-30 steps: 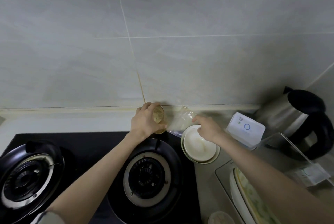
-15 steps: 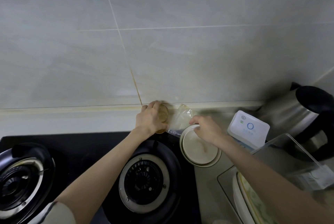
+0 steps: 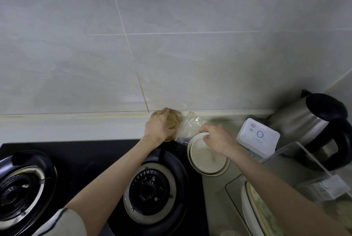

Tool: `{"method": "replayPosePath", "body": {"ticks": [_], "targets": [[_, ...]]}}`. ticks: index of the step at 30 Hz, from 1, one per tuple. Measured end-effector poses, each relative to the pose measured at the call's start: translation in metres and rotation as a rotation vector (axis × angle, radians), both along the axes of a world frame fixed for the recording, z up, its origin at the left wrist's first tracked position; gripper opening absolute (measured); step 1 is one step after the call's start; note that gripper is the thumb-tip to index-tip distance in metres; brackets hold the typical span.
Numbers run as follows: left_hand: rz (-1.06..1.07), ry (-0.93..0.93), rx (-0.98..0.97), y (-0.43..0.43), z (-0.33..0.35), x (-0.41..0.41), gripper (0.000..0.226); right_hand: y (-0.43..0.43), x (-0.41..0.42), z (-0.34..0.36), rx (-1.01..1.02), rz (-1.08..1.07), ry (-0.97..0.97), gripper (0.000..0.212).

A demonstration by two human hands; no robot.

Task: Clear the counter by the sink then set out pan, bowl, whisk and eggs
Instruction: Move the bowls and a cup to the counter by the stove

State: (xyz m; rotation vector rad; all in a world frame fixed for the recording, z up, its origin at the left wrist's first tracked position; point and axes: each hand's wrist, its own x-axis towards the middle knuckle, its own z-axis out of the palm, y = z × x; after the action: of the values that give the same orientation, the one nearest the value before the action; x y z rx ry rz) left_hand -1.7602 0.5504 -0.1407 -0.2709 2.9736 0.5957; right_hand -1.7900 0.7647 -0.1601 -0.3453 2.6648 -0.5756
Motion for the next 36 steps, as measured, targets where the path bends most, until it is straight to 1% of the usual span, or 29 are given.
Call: {"method": "replayPosePath", "body": {"ticks": [5,8,13,17,20,23,25,29,36], "targets": [[-0.037,-0.028,-0.007,-0.002,0.005,0.009,0.082,0.002,0.008,0.013,0.004,0.014,-0.007,0.040],[-0.026,-0.023,-0.012,-0.003,0.013,0.019,0.074,0.000,0.014,0.026,-0.008,0.029,0.015,0.039],[-0.007,0.104,0.030,-0.005,0.047,0.048,0.050,-0.008,0.033,0.061,-0.107,0.064,0.095,0.036],[0.004,0.233,0.039,-0.004,0.080,0.085,0.044,-0.017,0.055,0.089,-0.203,0.101,0.180,0.038],[0.053,0.303,0.044,-0.006,0.102,0.124,0.042,-0.025,0.078,0.107,-0.269,0.132,0.209,0.037],[0.129,0.353,0.066,-0.011,0.118,0.169,0.041,-0.038,0.105,0.122,-0.338,0.200,0.240,0.036],[0.217,0.367,0.078,-0.017,0.125,0.202,0.041,-0.049,0.127,0.131,-0.389,0.260,0.237,0.035],[0.374,0.417,0.088,-0.032,0.136,0.273,0.041,-0.077,0.177,0.142,-0.506,0.389,0.112,0.034],[0.697,0.470,0.008,-0.061,0.154,0.439,0.040,-0.151,0.298,0.159,-0.508,0.732,0.019,0.035]]}}
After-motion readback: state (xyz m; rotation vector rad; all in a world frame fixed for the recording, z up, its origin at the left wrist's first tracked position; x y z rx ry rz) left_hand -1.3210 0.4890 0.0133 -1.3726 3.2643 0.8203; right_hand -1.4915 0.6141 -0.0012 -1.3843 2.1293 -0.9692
